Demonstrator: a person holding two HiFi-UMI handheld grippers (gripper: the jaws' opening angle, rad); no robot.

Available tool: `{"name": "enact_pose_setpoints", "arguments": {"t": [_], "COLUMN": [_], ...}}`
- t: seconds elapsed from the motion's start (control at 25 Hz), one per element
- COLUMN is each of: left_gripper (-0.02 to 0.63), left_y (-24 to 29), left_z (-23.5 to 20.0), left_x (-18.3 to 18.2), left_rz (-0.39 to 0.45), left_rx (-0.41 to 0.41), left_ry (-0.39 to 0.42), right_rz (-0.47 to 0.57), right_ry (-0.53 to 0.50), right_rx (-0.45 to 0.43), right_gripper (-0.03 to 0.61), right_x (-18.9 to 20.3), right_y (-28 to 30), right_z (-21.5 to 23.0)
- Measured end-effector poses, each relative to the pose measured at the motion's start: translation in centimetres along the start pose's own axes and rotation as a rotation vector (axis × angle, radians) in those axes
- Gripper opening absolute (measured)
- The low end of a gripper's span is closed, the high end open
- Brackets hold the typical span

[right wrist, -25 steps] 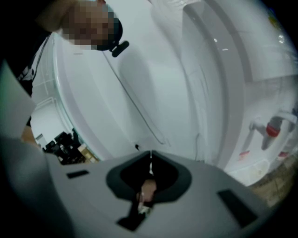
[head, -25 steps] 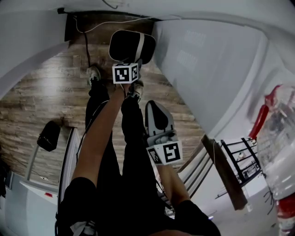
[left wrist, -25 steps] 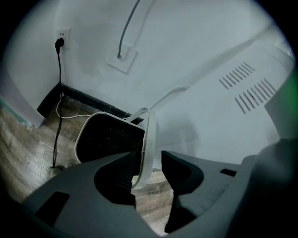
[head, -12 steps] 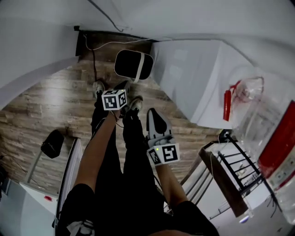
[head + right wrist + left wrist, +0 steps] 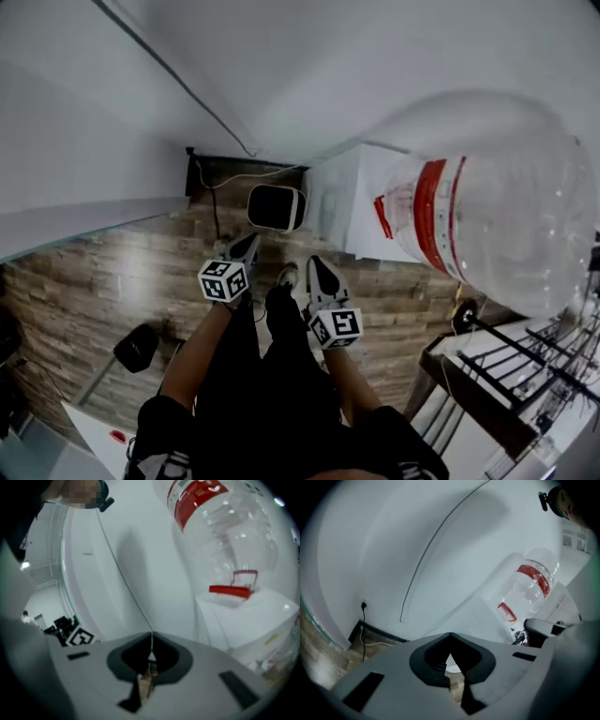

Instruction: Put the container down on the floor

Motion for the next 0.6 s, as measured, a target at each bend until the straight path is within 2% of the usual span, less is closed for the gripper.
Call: {"name": "enact_pose_setpoints", "arguments": {"t": [0.28, 0.48, 0.6], "left_gripper": [0.028, 0.028, 0.028], "left_y": [-7.9, -11.8, -13.3], "left_z": [10.4, 15.2, 16.9], "left_x": [-8.8, -11.9, -13.2], "left_rz": [0.181, 0.255, 0.296], "left_rx": [0.079, 0.103, 0.106], "left_ry": [0.202, 0.312, 0.352], "right_rz": [0.074, 0.105, 0.118], "right_ry": [-0.029, -0.042, -0.05], "right_rx": [0.018, 0.032, 0.052], "right_gripper": [0.034, 0.034, 0.034], "right_x": [-5.4, -7.6, -8.7], "right_y": [-3.5, -4.8, -5.5], "right_z": [-1.3, -2.0, -2.2]}}
Point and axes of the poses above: the fingertips, and each gripper's own axes: y forward along the fingers, z to its right, x out of its underside, the point moved 4 cm from there along -y, backward along the fingers, and after that the axes turned 1 degree about -y, right-handed, at the moved point
